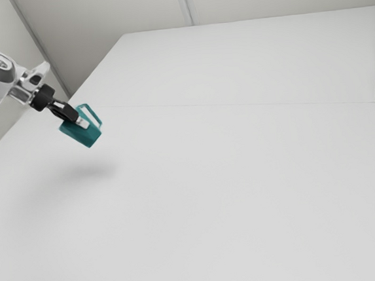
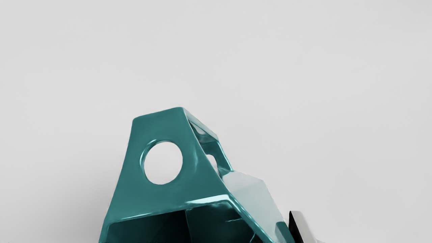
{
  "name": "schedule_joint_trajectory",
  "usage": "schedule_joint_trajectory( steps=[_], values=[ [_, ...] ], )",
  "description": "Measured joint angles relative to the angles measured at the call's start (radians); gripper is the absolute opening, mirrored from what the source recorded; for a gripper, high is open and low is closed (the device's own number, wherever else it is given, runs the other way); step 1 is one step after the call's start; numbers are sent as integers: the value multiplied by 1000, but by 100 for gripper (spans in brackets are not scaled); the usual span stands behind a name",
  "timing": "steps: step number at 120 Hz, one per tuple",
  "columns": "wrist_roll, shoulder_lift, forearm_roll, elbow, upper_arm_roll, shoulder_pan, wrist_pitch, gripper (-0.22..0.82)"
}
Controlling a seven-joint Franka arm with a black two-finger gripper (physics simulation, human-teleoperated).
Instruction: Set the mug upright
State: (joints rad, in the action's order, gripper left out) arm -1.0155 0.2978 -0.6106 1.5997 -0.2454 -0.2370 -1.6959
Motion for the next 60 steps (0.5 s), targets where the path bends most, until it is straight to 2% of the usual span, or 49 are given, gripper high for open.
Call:
schedule_joint_trajectory(
  steps=[13, 24, 34, 60],
  values=[
    [45, -106, 243, 141, 13, 125, -101, -17],
    [88, -185, 389, 283, 27, 190, -194, -18],
    [129, -241, 482, 403, 50, 218, -290, -18],
    [231, -321, 593, 571, 110, 264, -496, -17]
  ],
)
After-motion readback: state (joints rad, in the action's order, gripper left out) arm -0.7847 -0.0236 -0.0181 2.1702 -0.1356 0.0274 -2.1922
